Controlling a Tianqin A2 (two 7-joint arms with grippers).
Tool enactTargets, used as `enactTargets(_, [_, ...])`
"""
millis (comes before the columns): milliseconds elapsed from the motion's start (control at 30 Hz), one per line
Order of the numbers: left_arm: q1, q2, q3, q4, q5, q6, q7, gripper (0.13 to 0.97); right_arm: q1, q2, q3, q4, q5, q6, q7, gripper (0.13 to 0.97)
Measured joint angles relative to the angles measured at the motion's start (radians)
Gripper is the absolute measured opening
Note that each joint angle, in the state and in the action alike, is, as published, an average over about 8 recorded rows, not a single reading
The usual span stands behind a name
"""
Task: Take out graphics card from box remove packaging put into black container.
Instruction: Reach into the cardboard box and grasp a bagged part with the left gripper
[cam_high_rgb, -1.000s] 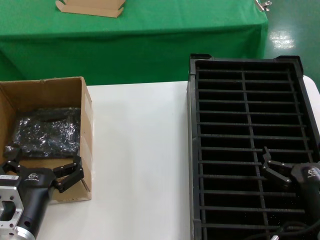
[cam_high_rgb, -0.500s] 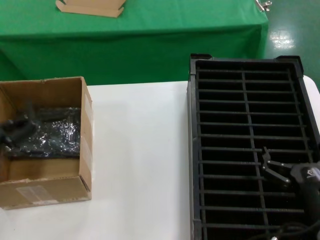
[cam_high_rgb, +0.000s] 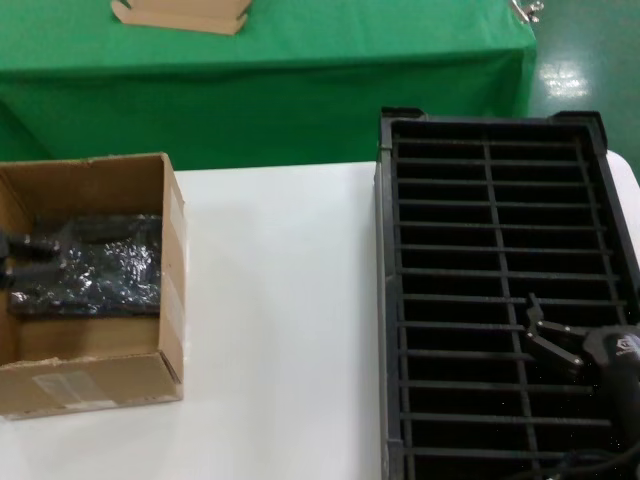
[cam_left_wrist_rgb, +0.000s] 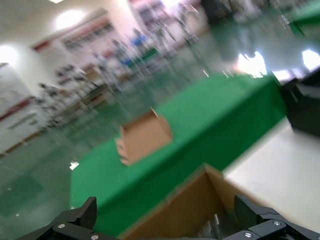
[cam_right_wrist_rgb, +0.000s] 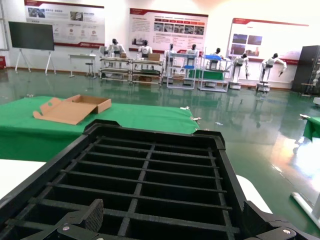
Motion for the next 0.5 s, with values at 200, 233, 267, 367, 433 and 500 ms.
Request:
enactTargets(200, [-0.189, -0.128, 0.277, 0.084, -0.14, 0.056, 0.12, 0.966, 0.0, 0.0, 0.0, 0.0, 0.0, 0.0, 0.0, 0.966])
enactTargets(233, [-0.227, -0.138, 0.321, 0.101, -0.148, 0.068, 0.126, 0.966, 0.0, 0.0, 0.0, 0.0, 0.0, 0.0, 0.0, 0.966])
enactTargets(267, [-0.265, -0.144, 0.363, 0.119, -0.147, 0.081, 0.126, 0.966, 0.0, 0.0, 0.0, 0.0, 0.0, 0.0, 0.0, 0.966])
enactTargets(367, [-0.386, -0.142, 0.48, 0.188, -0.101, 0.141, 0.091, 0.966, 0.0, 0.0, 0.0, 0.0, 0.0, 0.0, 0.0, 0.966])
enactTargets(433, [-0.463, -0.123, 0.543, 0.247, -0.034, 0.204, 0.044, 0.966, 0.0, 0.0, 0.0, 0.0, 0.0, 0.0, 0.0, 0.966])
enactTargets(500, [-0.534, -0.091, 0.592, 0.323, 0.06, 0.287, -0.016, 0.966, 0.0, 0.0, 0.0, 0.0, 0.0, 0.0, 0.0, 0.966])
